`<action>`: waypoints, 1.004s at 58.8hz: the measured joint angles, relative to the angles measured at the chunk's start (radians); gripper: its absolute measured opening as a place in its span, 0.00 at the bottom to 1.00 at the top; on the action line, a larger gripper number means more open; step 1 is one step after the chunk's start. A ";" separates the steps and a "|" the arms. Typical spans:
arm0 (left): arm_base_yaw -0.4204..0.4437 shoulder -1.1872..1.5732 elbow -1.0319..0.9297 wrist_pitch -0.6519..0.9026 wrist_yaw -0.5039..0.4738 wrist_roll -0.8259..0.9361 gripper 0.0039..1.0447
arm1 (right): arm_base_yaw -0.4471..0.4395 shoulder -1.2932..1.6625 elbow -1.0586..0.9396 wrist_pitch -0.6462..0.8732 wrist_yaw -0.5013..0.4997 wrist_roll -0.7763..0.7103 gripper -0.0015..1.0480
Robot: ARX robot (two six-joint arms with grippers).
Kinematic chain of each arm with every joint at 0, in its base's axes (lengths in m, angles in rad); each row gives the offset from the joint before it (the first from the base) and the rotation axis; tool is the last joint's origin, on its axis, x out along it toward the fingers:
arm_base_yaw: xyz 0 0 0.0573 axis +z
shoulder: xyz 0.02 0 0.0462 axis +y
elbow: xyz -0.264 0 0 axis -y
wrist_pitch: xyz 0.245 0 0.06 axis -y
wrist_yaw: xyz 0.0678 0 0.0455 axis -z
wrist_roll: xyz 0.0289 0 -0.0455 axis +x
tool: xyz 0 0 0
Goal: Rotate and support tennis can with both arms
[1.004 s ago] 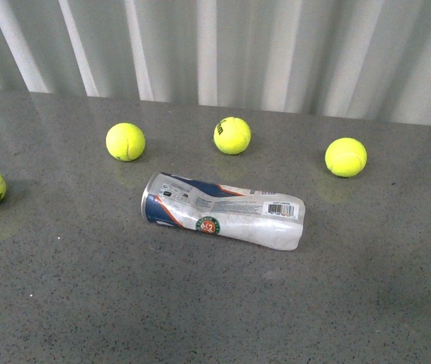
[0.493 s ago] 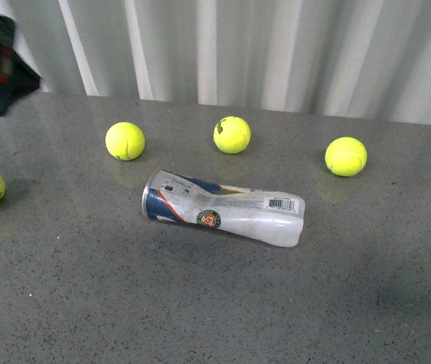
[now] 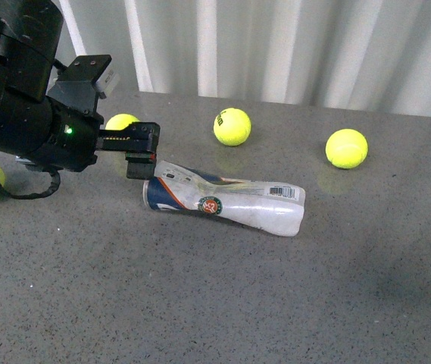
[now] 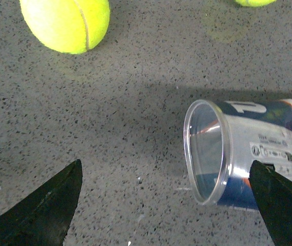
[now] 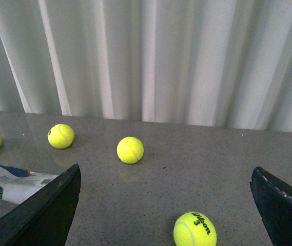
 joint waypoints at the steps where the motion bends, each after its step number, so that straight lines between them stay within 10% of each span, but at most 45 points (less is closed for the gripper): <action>1: -0.001 0.008 0.008 0.000 0.008 -0.008 0.94 | 0.000 0.000 0.000 0.000 0.000 0.000 0.93; 37: -0.045 0.084 0.019 0.104 0.197 -0.276 0.93 | 0.000 0.000 0.000 0.000 0.000 0.000 0.93; 59: -0.074 0.095 -0.009 0.106 0.229 -0.301 0.33 | 0.000 0.000 0.000 0.000 0.000 0.000 0.93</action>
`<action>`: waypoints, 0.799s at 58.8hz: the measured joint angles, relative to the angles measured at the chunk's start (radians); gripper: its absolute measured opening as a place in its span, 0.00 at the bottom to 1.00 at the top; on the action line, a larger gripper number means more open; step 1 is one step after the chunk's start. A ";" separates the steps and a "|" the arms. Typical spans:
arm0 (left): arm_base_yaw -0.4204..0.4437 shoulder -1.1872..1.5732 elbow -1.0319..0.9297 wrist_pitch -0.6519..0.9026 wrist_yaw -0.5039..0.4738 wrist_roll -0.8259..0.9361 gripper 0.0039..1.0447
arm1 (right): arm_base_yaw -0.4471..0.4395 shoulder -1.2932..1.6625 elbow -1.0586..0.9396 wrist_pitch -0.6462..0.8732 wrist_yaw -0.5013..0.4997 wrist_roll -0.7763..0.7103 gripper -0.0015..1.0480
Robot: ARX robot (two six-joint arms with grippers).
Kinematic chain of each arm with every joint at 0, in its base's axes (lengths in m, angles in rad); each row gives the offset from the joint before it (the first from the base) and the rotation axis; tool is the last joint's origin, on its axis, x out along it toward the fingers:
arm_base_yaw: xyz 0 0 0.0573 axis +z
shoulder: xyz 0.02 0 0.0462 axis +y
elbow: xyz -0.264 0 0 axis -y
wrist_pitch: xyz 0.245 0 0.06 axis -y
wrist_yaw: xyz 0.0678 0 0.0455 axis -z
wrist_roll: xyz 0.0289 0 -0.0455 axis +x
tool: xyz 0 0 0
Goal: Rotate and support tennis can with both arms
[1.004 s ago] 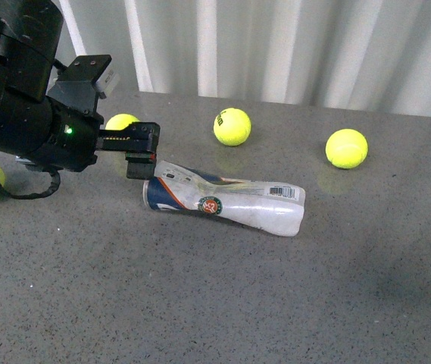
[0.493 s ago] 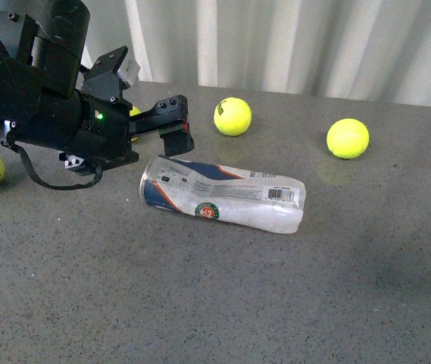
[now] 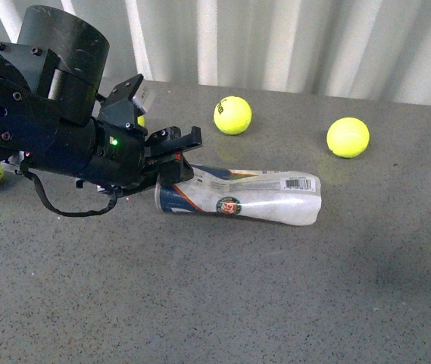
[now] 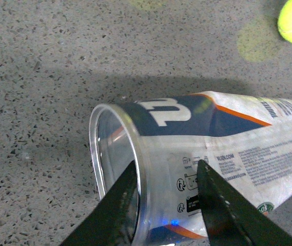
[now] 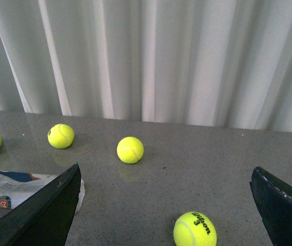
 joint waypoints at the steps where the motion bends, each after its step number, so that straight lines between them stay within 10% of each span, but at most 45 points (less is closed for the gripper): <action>1: 0.000 0.000 0.000 0.001 0.002 0.000 0.31 | 0.000 0.000 0.000 0.000 0.000 0.000 0.93; 25: -0.026 -0.109 -0.009 -0.093 0.082 0.047 0.05 | 0.000 0.000 0.000 0.000 0.000 0.000 0.93; 47: -0.092 -0.417 0.278 -0.753 0.171 0.619 0.03 | 0.000 0.000 0.000 0.000 0.000 0.000 0.93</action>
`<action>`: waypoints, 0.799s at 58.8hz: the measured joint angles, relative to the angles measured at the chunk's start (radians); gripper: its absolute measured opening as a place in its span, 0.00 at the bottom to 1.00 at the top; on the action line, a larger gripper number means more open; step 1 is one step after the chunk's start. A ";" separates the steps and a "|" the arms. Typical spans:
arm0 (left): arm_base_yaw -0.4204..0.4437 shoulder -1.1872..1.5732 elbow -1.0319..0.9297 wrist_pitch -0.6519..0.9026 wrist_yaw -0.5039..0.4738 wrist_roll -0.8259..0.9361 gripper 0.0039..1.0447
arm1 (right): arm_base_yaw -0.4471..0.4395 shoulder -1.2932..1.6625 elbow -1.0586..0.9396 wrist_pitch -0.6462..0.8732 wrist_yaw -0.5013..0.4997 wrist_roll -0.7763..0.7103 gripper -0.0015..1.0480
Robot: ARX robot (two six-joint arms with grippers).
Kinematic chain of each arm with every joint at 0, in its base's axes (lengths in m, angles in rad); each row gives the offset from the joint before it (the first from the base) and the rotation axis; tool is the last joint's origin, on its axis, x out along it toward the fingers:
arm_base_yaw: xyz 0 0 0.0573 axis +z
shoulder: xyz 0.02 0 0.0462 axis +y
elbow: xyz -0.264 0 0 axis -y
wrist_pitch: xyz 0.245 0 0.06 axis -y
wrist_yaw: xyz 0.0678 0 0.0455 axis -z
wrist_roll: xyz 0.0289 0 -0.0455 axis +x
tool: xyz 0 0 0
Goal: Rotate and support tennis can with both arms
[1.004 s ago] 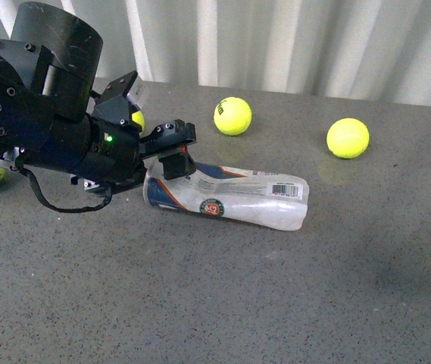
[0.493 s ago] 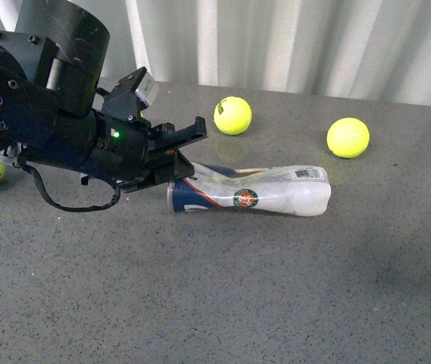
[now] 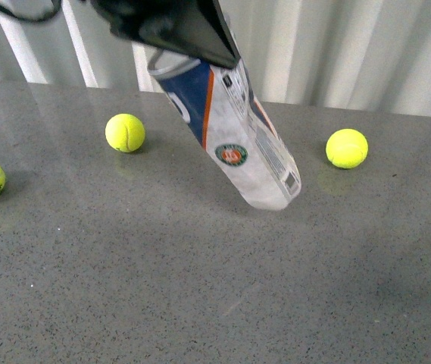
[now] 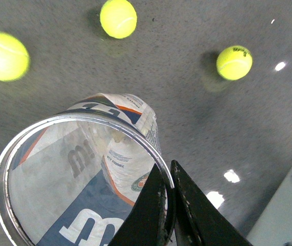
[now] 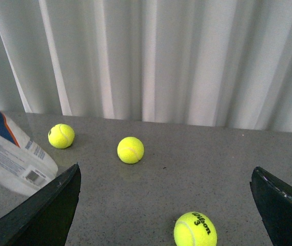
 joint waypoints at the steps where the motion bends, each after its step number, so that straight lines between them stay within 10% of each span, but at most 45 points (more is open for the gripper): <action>1: -0.005 -0.002 0.029 -0.040 -0.013 0.044 0.03 | 0.000 0.000 0.000 0.000 0.000 0.000 0.93; 22: -0.089 0.046 0.304 -0.417 -0.332 0.820 0.03 | 0.000 0.000 0.000 0.000 0.000 0.000 0.93; 47: -0.121 0.127 0.298 -0.452 -0.312 0.911 0.03 | 0.000 0.000 0.000 0.000 0.000 0.000 0.93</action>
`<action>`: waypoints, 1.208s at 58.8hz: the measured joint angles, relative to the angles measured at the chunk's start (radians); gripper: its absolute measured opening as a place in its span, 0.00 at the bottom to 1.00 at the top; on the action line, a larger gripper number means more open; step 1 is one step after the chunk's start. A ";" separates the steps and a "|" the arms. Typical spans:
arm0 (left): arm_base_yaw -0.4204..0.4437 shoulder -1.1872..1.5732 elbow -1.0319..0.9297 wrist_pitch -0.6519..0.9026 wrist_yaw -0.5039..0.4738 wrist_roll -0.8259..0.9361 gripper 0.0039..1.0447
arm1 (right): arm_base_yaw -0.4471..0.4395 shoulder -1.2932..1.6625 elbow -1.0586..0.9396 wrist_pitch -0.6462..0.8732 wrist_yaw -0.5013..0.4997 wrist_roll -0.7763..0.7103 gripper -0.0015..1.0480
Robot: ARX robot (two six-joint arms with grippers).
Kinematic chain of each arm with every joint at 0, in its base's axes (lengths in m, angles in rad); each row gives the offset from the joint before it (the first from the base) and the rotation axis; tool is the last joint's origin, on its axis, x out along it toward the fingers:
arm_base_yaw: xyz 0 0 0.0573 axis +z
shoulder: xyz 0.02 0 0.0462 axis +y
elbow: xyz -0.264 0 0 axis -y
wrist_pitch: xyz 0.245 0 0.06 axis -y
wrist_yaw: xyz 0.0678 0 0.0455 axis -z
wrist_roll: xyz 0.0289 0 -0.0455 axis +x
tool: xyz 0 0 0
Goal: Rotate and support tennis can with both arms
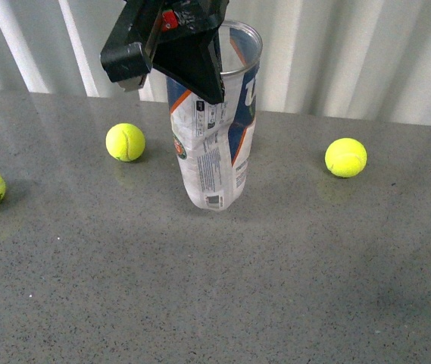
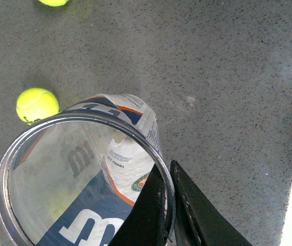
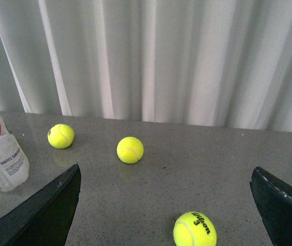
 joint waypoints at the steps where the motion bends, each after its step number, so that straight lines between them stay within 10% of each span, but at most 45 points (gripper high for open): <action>1: -0.002 0.003 0.000 -0.003 0.002 0.000 0.03 | 0.000 0.000 0.000 0.000 0.000 0.000 0.93; 51: -0.040 0.197 0.119 -0.043 0.000 -0.008 0.03 | 0.000 0.000 0.000 0.000 0.000 0.000 0.93; 71: -0.034 0.212 0.117 -0.014 -0.026 0.003 0.57 | 0.000 0.000 0.000 0.000 0.000 0.000 0.93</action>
